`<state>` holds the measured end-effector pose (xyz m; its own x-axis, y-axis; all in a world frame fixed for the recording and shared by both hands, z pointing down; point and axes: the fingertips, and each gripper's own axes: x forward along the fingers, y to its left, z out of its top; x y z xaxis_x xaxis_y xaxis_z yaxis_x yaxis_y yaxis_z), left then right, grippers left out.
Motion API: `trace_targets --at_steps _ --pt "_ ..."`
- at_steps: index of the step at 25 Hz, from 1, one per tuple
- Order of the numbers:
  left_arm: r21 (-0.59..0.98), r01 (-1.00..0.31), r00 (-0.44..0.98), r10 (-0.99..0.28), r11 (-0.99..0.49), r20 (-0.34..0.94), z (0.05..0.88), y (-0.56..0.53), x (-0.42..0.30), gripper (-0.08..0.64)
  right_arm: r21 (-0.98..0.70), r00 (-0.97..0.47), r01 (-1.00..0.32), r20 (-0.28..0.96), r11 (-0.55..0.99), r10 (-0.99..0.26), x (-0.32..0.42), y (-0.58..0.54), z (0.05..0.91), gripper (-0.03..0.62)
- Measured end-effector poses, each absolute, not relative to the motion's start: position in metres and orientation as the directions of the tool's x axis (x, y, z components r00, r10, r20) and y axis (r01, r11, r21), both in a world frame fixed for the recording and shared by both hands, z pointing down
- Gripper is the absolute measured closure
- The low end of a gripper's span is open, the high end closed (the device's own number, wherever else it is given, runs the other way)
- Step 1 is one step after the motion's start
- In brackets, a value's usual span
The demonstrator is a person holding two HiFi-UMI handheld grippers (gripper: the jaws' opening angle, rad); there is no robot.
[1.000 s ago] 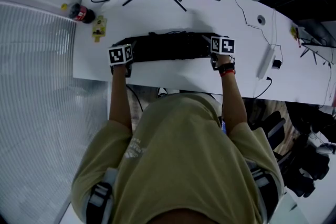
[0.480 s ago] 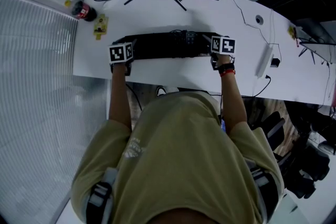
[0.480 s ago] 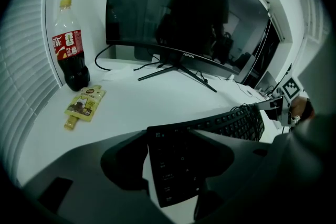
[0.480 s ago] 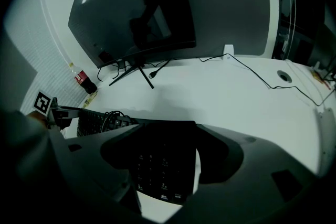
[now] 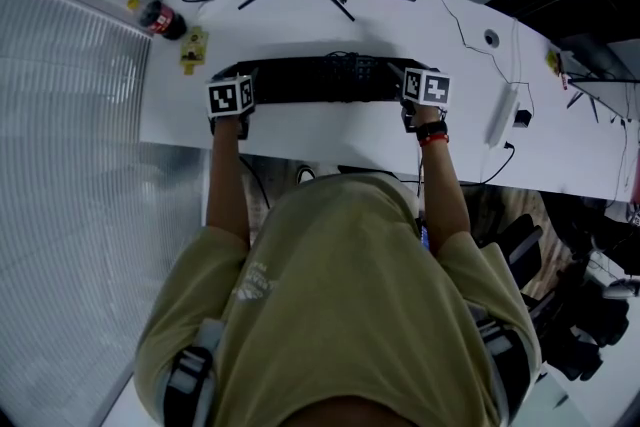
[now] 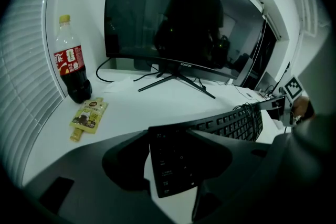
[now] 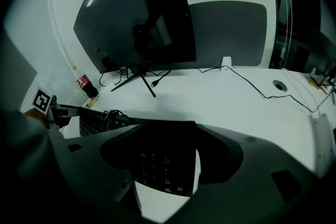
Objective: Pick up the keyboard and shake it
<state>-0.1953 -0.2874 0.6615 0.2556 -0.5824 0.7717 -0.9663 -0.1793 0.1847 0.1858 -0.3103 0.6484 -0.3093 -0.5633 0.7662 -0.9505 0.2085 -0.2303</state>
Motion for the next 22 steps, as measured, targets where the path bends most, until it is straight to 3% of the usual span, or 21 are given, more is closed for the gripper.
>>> trace_targets --at_steps 22 --pt "-0.006 -0.978 0.156 -0.754 -0.207 0.638 0.623 -0.273 -0.197 0.400 -0.039 -0.264 -0.955 0.569 0.294 -0.779 0.186 -0.295 0.615 0.287"
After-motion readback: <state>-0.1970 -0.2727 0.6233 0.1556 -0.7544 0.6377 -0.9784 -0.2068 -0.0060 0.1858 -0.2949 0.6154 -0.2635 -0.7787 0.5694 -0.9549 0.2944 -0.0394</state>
